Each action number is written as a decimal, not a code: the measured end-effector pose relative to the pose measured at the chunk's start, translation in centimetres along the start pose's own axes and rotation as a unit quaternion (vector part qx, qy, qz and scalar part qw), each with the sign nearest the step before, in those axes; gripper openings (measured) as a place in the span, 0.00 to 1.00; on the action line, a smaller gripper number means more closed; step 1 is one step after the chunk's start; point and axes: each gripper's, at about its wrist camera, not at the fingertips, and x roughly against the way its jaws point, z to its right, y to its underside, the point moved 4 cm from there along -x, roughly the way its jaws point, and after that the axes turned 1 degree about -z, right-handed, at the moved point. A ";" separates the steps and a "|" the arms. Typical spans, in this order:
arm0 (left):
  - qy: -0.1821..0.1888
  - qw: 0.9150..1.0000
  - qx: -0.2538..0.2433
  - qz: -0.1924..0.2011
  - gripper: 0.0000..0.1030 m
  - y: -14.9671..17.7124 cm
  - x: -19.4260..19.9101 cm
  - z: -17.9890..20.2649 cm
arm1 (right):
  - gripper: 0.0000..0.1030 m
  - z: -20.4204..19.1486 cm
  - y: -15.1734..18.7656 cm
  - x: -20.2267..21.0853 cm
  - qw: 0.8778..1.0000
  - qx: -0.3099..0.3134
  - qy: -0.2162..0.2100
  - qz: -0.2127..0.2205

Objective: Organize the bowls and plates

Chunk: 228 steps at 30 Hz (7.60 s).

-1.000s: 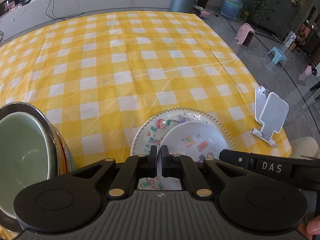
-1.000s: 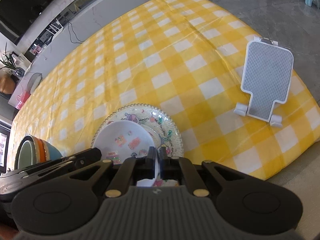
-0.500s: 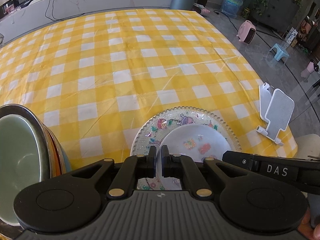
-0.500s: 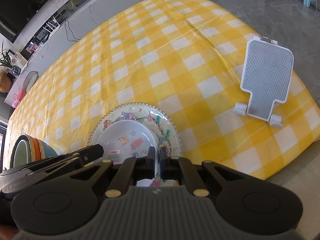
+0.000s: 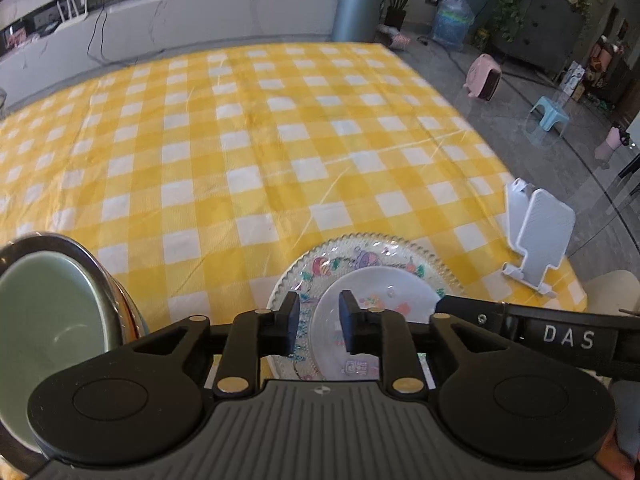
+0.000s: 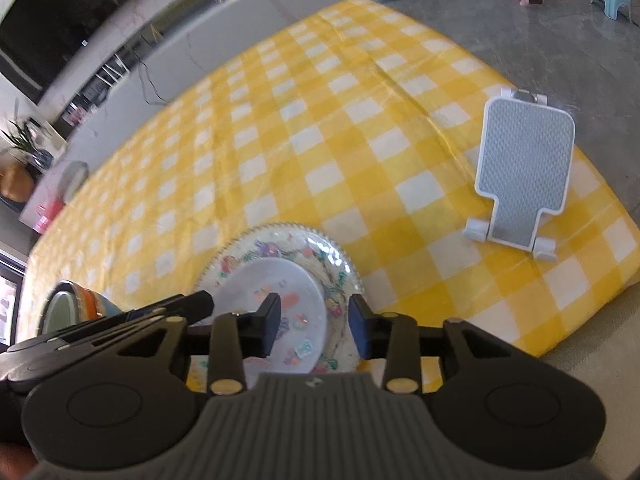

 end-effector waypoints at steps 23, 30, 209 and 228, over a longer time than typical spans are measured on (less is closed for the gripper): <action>-0.033 0.992 0.052 0.113 0.71 -0.8 12.0 -8.4 | 0.72 -4.6 1.1 6.9 0.992 0.020 0.004 0.127; -0.085 0.988 0.087 0.092 0.74 0.4 12.1 -13.1 | 0.78 -10.9 2.8 5.0 0.993 0.039 -0.075 0.077; -0.093 0.954 -0.072 0.275 0.66 6.1 17.4 0.0 | 0.86 -7.5 11.8 13.8 0.937 0.173 0.087 0.290; -0.110 0.976 -0.045 0.181 0.75 9.6 13.1 -0.4 | 0.86 -6.2 14.6 10.3 0.942 0.177 0.093 0.269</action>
